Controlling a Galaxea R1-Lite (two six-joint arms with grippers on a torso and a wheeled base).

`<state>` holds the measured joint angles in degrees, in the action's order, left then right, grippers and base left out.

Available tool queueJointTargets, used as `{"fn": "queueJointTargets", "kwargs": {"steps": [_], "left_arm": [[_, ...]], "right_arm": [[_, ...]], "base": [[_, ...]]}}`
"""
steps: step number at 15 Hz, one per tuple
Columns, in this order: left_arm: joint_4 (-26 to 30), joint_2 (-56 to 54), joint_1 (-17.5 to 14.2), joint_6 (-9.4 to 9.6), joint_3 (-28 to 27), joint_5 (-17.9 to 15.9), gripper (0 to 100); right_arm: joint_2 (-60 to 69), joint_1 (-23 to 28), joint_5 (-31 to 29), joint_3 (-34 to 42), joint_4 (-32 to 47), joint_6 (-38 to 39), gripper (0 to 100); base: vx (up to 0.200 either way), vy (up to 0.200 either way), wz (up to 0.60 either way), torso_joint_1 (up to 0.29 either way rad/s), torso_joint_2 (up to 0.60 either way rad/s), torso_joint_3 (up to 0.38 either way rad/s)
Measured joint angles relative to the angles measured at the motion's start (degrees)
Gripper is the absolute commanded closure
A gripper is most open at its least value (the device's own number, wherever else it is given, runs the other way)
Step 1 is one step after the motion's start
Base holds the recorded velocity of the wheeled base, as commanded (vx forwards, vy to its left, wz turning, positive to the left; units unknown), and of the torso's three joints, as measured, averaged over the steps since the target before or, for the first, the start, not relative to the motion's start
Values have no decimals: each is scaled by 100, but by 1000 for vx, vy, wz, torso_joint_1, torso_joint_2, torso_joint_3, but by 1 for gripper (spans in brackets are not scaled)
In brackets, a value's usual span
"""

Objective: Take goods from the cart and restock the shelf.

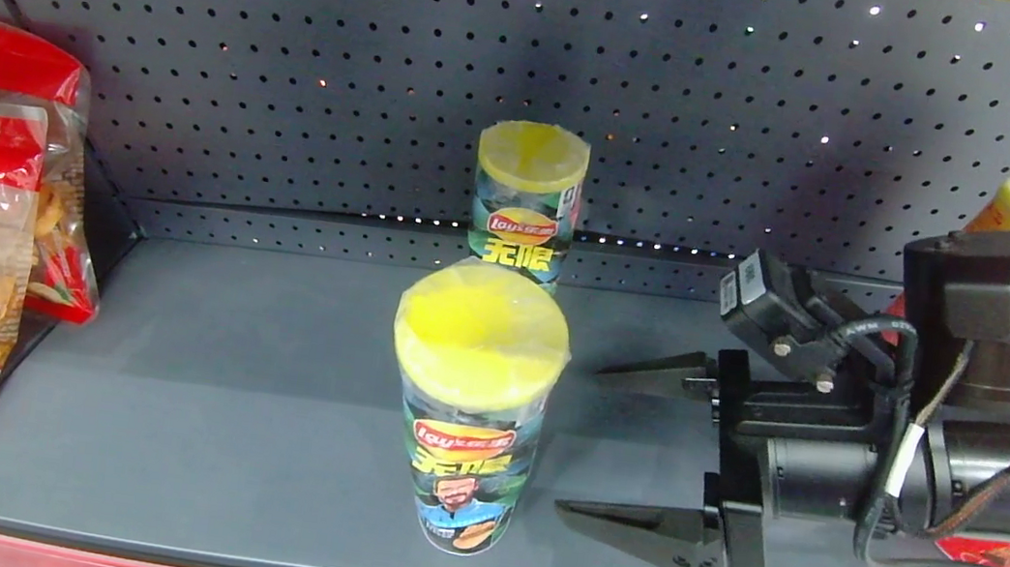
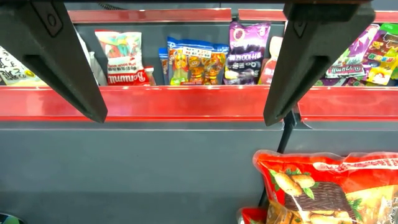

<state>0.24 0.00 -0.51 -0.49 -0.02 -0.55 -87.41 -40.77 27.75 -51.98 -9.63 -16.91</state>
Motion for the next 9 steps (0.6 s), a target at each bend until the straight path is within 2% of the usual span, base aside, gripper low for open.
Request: {"fn": "queueJointTargets", "kwargs": {"steps": [5,9], "left_arm": [[2,0,0,-2,0,1,0],[2,0,0,-2,0,0,0]], "right_arm": [[-88,-824,2,-424,-2,106,0],[-438,-1108,9,-756,-38,121,0]], "base": [[0,0,0,0,0,0],[0,0,0,0,0,0]]}}
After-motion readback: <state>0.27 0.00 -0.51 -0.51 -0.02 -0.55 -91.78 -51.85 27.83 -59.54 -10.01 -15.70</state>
